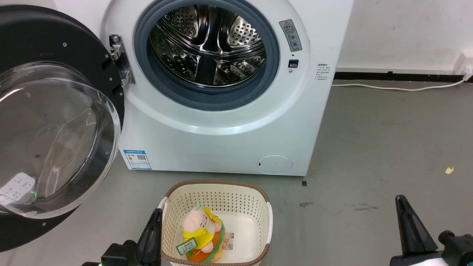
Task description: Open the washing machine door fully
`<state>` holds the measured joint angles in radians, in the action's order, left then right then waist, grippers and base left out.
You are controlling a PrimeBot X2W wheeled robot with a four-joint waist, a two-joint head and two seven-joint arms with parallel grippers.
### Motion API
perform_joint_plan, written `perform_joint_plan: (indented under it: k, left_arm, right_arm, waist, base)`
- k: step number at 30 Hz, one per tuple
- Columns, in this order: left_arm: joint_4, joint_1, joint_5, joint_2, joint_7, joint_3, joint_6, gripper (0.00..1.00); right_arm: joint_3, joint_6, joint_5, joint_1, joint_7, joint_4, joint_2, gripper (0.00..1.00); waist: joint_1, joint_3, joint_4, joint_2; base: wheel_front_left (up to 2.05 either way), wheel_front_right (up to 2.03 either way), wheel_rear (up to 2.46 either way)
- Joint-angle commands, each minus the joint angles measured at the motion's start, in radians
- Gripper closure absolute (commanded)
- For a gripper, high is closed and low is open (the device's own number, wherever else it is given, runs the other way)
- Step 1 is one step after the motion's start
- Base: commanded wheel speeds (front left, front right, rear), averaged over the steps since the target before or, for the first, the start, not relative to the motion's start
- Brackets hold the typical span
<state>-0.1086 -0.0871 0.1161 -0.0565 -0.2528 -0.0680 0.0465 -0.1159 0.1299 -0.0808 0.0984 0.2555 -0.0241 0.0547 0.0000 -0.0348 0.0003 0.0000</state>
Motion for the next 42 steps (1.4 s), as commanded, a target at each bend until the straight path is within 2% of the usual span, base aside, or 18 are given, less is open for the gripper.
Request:
perform_joint_plan:
  k: [1, 42]
  left_arm:
    - [0.003, 0.002, -0.003, 0.0, 0.004, 0.002, -0.001, 1.0]
    - [0.038, 0.031, -0.041, 0.002, 0.088, 0.024, -0.017, 1.0]
  right_arm:
    - [0.003, 0.0, 0.001, -0.003, -0.006, 0.001, 0.0, 1.0]
    - [0.041, 0.0, 0.028, -0.035, -0.09, 0.009, -0.002, 1.0]
  waist:
    - [0.0, 0.0, 0.0, 0.0]
    - [0.0, 0.012, 0.0, 0.0]
  base:
    - [0.0, 0.0, 0.0]
    - [0.0, 0.0, 0.0]
